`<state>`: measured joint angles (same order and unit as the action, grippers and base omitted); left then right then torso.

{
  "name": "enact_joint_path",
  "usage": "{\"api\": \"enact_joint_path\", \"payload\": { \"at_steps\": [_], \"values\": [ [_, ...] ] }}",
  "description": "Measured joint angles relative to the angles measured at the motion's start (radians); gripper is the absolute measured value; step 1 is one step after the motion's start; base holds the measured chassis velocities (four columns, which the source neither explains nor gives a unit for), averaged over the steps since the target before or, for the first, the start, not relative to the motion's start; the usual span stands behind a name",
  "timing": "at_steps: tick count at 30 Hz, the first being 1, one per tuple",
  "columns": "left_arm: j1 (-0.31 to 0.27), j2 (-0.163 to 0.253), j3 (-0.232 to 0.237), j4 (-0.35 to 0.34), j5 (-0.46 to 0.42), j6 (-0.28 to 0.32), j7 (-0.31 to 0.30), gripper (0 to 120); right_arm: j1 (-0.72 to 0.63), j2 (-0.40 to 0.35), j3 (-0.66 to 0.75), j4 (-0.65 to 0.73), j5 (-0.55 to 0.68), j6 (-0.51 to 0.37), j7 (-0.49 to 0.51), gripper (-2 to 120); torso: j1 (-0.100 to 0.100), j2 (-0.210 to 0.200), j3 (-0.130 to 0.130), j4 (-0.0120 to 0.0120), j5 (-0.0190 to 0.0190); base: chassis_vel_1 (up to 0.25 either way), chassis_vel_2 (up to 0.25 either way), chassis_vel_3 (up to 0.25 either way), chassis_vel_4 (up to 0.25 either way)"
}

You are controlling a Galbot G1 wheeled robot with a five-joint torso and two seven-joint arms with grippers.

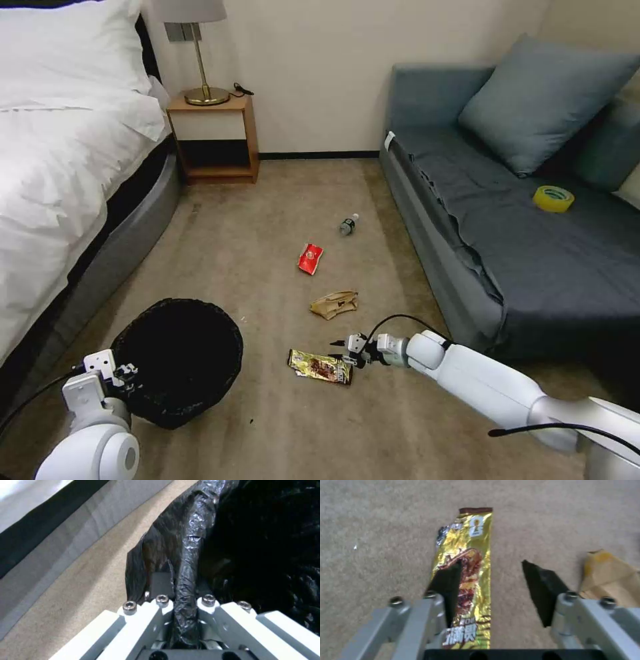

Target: Pick up the trash bin, then pick up the garbage on the floor and place it into the trash bin.

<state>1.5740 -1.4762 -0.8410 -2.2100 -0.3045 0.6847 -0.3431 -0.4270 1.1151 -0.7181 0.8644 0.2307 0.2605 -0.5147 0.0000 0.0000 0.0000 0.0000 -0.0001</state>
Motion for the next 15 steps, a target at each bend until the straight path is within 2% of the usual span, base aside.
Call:
{"api": "enact_joint_path", "payload": {
  "at_steps": [2, 4, 5, 6, 8, 10, 12, 15],
  "values": [
    [0.003, 0.000, -0.007, 0.000, 0.001, -0.006, 0.000, 2, 0.009, 0.038, -0.010, -0.054, -0.020, 0.013, -0.018, 63, 0.000, 0.000, 0.000, 0.0001, 0.0000, 0.000, 0.000, 0.000, 0.000],
    [0.004, 0.000, -0.008, 0.000, 0.001, -0.008, 0.000, 2, 0.012, 0.048, -0.013, -0.067, -0.025, 0.016, -0.023, 65, 0.000, 0.000, 0.000, 0.0001, 0.0000, 0.000, 0.000, 0.000, 0.000],
    [0.004, 0.000, -0.009, 0.000, 0.001, -0.009, 0.000, 2, 0.013, 0.054, -0.015, -0.075, -0.027, 0.017, -0.026, 68, 0.000, 0.000, 0.000, 0.0001, 0.0000, 0.000, 0.000, 0.000, 0.000],
    [0.006, 0.000, -0.011, 0.001, 0.001, -0.014, 0.001, 2, 0.017, 0.076, -0.020, -0.104, -0.039, 0.022, -0.035, 77, 0.000, 0.000, 0.000, 0.0000, 0.0000, 0.000, 0.000, 0.000, 0.000],
    [0.006, 0.000, -0.011, 0.001, 0.001, -0.015, 0.001, 2, 0.017, 0.078, -0.020, -0.106, -0.040, 0.023, -0.036, 79, 0.000, 0.000, 0.000, 0.0000, 0.0000, 0.000, 0.000, 0.000, 0.000],
    [0.008, -0.001, -0.012, 0.004, 0.003, -0.019, 0.001, 2, 0.021, 0.102, -0.023, -0.139, -0.054, 0.031, -0.043, 90, 0.000, 0.000, 0.000, 0.0000, -0.0001, 0.000, 0.000, 0.000, 0.000],
    [0.008, -0.001, -0.012, 0.006, 0.004, -0.022, 0.001, 2, 0.026, 0.126, -0.019, -0.179, -0.068, 0.043, -0.048, 96, 0.000, 0.000, 0.000, 0.0000, 0.0001, 0.000, 0.000, 0.000, 0.000],
    [0.007, -0.001, -0.013, 0.009, 0.004, -0.022, 0.001, 2, 0.031, 0.148, -0.002, -0.222, -0.090, 0.057, -0.055, 98, 0.000, 0.000, 0.000, 0.0001, 0.0001, 0.000, 0.000, 0.000, 0.000]
  ]
}}
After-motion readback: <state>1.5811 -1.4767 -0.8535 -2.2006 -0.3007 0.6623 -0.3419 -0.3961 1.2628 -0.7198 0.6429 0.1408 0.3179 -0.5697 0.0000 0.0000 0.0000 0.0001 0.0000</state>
